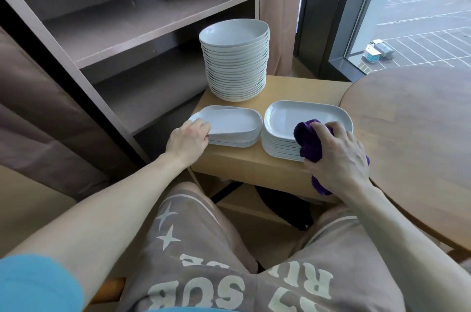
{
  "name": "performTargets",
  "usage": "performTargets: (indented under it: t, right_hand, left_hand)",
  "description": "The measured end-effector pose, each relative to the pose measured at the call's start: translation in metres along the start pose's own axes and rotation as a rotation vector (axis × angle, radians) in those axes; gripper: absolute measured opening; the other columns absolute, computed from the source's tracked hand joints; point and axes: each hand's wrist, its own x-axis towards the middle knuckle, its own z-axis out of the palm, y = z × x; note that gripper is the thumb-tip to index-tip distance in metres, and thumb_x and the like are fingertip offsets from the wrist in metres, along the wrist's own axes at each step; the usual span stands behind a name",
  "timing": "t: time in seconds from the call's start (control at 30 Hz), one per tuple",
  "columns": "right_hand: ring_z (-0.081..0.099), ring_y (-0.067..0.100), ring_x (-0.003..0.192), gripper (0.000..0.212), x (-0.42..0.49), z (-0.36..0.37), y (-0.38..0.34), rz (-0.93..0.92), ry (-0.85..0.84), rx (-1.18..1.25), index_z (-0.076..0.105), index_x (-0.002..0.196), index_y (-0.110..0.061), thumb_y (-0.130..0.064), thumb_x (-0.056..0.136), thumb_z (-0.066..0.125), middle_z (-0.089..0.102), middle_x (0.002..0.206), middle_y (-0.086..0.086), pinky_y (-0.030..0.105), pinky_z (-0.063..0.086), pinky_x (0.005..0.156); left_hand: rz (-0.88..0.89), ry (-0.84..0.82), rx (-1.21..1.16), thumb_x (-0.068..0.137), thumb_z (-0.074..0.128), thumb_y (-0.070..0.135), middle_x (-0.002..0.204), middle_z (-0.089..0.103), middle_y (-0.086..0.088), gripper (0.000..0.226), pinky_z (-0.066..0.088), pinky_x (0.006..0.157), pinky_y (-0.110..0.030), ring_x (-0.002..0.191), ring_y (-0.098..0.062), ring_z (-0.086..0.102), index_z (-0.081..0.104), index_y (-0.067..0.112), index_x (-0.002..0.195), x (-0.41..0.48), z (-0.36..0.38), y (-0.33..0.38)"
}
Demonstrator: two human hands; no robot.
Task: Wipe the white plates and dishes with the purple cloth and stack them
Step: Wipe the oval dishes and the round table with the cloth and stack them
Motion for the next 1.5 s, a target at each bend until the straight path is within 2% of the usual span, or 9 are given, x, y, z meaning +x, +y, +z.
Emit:
performTargets:
  t: [0.13, 0.47, 0.6, 0.77, 0.93, 1.03, 1.13, 1.33, 1.5]
  right_hand:
    - [0.054, 0.037, 0.107, 0.073, 0.0, 0.0, 0.0, -0.004, -0.001, 0.0, 0.047, 0.14, -0.025, -0.032, 0.077, 0.083, 0.054, 0.13, 0.009, 0.05, 0.044, 0.089]
    - [0.053, 0.035, 0.106, 0.069, 0.001, 0.002, -0.001, 0.001, -0.005, 0.004, 0.049, 0.138, -0.026, -0.031, 0.077, 0.081, 0.053, 0.128, 0.007, 0.049, 0.044, 0.089]
    - [0.053, 0.035, 0.106, 0.069, 0.002, 0.003, -0.002, 0.001, -0.008, -0.009, 0.048, 0.139, -0.026, -0.032, 0.078, 0.08, 0.053, 0.129, 0.007, 0.049, 0.045, 0.089]
    - [0.052, 0.033, 0.106, 0.065, 0.002, 0.001, -0.006, 0.005, -0.033, -0.037, 0.047, 0.139, -0.027, -0.034, 0.08, 0.076, 0.051, 0.13, 0.005, 0.048, 0.044, 0.089]
    - [0.052, 0.031, 0.112, 0.066, 0.004, -0.004, -0.003, 0.01, -0.072, -0.008, 0.043, 0.142, -0.031, -0.04, 0.084, 0.074, 0.05, 0.132, 0.002, 0.046, 0.044, 0.091]
    - [0.055, 0.029, 0.112, 0.079, 0.01, -0.009, 0.003, 0.067, -0.057, 0.11, 0.038, 0.143, -0.033, -0.044, 0.078, 0.081, 0.055, 0.131, 0.0, 0.042, 0.046, 0.086]
    - [0.056, 0.028, 0.112, 0.084, 0.017, -0.016, 0.016, 0.161, -0.007, 0.224, 0.036, 0.14, -0.039, -0.048, 0.072, 0.086, 0.053, 0.133, -0.002, 0.039, 0.044, 0.083]
    - [0.051, 0.029, 0.112, 0.059, 0.023, -0.023, 0.041, 0.209, 0.003, 0.063, 0.055, 0.135, -0.036, -0.058, 0.084, 0.074, 0.047, 0.13, -0.001, 0.043, 0.04, 0.094]
    - [0.047, 0.029, 0.111, 0.032, 0.041, -0.011, 0.024, 0.147, -0.071, -0.156, 0.064, 0.119, -0.032, -0.05, 0.094, 0.056, 0.05, 0.128, 0.0, 0.042, 0.035, 0.09]
  left_hand:
    - [-0.038, -0.007, -0.029, 0.098, 0.057, 0.012, 0.09, 0.057, -0.006, 0.022, 0.035, 0.058, -0.035, 0.076, -0.02, 0.045, 0.039, 0.019, 0.086, 0.0, 0.007, -0.003]
    - [-0.137, -0.258, -0.065, 0.095, 0.055, 0.029, 0.104, 0.054, 0.002, 0.014, 0.041, 0.071, -0.036, 0.091, -0.023, 0.054, 0.046, 0.021, 0.101, 0.007, 0.017, 0.001]
    - [-0.113, -0.329, -0.032, 0.09, 0.057, 0.038, 0.13, 0.053, -0.003, 0.044, 0.042, 0.103, -0.043, 0.119, -0.025, 0.051, 0.048, 0.019, 0.129, 0.017, 0.013, 0.019]
    - [0.026, -0.368, -0.362, 0.088, 0.063, 0.051, 0.162, 0.029, 0.001, 0.084, 0.026, 0.122, -0.047, 0.15, -0.022, 0.026, 0.022, 0.027, 0.157, 0.044, 0.001, 0.073]
    - [0.096, -0.478, -0.508, 0.07, 0.072, 0.08, 0.171, 0.01, 0.006, 0.123, 0.022, 0.125, -0.048, 0.156, -0.02, 0.015, -0.003, 0.043, 0.16, 0.069, -0.01, 0.114]
    - [0.094, -0.513, -0.491, 0.066, 0.071, 0.085, 0.172, -0.006, 0.008, 0.132, 0.016, 0.127, -0.048, 0.158, -0.017, 0.004, -0.012, 0.042, 0.16, 0.083, -0.01, 0.122]
    - [0.07, -0.518, -0.555, 0.065, 0.071, 0.086, 0.172, -0.007, 0.011, 0.135, 0.015, 0.128, -0.048, 0.158, -0.014, 0.001, -0.012, 0.041, 0.16, 0.09, -0.008, 0.12]
    - [-0.042, -0.573, -0.593, 0.068, 0.073, 0.082, 0.172, -0.012, 0.009, 0.138, 0.006, 0.129, -0.044, 0.158, -0.012, -0.008, -0.014, 0.03, 0.162, 0.093, 0.011, 0.115]
    - [-0.073, -0.588, -0.702, 0.053, 0.068, 0.09, 0.171, 0.009, 0.006, 0.141, 0.019, 0.126, -0.051, 0.157, -0.02, 0.011, -0.007, 0.04, 0.161, 0.09, 0.018, 0.114]
